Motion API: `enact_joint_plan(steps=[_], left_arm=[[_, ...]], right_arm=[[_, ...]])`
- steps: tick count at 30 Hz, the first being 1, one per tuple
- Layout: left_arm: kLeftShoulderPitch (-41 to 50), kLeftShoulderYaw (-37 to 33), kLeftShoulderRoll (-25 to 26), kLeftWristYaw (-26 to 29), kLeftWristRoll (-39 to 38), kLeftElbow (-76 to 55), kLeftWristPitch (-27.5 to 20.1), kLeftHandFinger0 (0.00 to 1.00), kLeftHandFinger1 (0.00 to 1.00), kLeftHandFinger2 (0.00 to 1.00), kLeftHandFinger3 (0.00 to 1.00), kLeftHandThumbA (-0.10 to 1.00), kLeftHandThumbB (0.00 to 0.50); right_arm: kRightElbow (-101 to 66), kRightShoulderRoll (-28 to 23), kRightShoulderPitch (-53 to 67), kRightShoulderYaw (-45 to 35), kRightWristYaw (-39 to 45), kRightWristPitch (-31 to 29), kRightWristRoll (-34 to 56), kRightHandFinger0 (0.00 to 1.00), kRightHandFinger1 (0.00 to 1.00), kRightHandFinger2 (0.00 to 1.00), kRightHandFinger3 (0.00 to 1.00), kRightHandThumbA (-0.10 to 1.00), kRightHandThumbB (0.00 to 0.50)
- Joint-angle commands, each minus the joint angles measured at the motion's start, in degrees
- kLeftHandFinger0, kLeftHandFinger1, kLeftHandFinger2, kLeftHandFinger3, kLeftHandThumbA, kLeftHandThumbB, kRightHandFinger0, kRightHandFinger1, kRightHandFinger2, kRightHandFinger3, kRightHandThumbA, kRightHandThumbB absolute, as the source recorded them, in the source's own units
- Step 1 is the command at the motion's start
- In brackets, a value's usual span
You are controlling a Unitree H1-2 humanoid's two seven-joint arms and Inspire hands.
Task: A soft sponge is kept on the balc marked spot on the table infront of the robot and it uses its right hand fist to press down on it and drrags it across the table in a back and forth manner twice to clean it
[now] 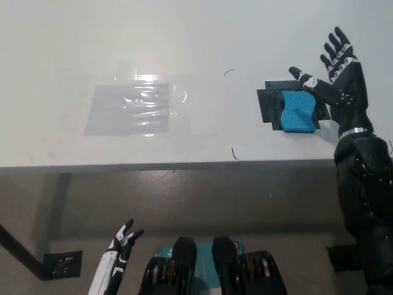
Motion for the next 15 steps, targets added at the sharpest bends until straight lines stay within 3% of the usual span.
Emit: enact_joint_plan(steps=[1, 4, 6, 8, 10, 11, 13, 15], left_arm=[[-1.2, -0.4, 1.3, -0.9, -0.3, -3.7, -0.6, 1.0, 0.94, 0.86, 1.0, 1.0, 0.017], [-1.4, -0.3, 1.3, -1.1, -0.6, -3.6, -0.7, 1.0, 0.94, 0.85, 1.0, 1.0, 0.013], [-1.6, -0.5, 1.4, -1.2, -0.7, -3.1, -1.5, 1.0, 0.93, 0.85, 1.0, 1.0, 0.0], [-1.7, -0.5, 1.6, -1.3, -0.5, -3.0, -1.6, 0.99, 0.93, 0.86, 1.0, 1.0, 0.006], [-2.0, -0.5, 1.8, -1.5, -0.7, -2.9, -1.5, 0.99, 0.93, 0.86, 1.0, 1.0, 0.014], [-2.2, -0.5, 2.0, -1.6, -0.5, -3.1, -1.0, 1.0, 0.94, 0.88, 1.0, 1.0, 0.014], [-2.3, -0.5, 1.8, -1.9, -1.1, -3.8, 0.2, 1.0, 0.96, 0.92, 1.0, 1.0, 0.021], [-2.1, -0.3, 1.8, -1.9, -1.4, -3.7, 0.2, 1.0, 0.97, 0.96, 1.0, 1.0, 0.017]], right_arm=[[-76.1, -8.7, 0.8, 5.8, 3.2, 16.2, 7.9, 1.0, 1.0, 1.0, 1.0, 1.0, 0.425], [-85.3, -9.4, 9.5, 6.3, 2.2, 15.7, 10.0, 1.0, 1.0, 1.0, 1.0, 1.0, 0.435], [-88.0, -10.2, 16.9, 6.4, 3.1, 12.0, 10.9, 1.0, 1.0, 1.0, 1.0, 1.0, 0.404], [-89.8, -9.8, 25.1, 6.9, 4.9, 9.1, 8.7, 1.0, 1.0, 1.0, 1.0, 1.0, 0.448], [-90.2, -9.0, 30.4, 7.7, 5.7, 7.1, 7.8, 1.0, 1.0, 1.0, 1.0, 1.0, 0.439], [-88.4, -8.3, 35.7, 8.5, 7.4, 3.0, 6.7, 1.0, 1.0, 1.0, 1.0, 1.0, 0.427], [-82.5, -8.6, 44.8, 10.5, 10.4, -4.2, 10.3, 1.0, 1.0, 1.0, 1.0, 1.0, 0.342], [-78.8, -6.8, 49.9, 10.9, 10.5, -6.1, 8.8, 1.0, 1.0, 1.0, 1.0, 1.0, 0.365]])
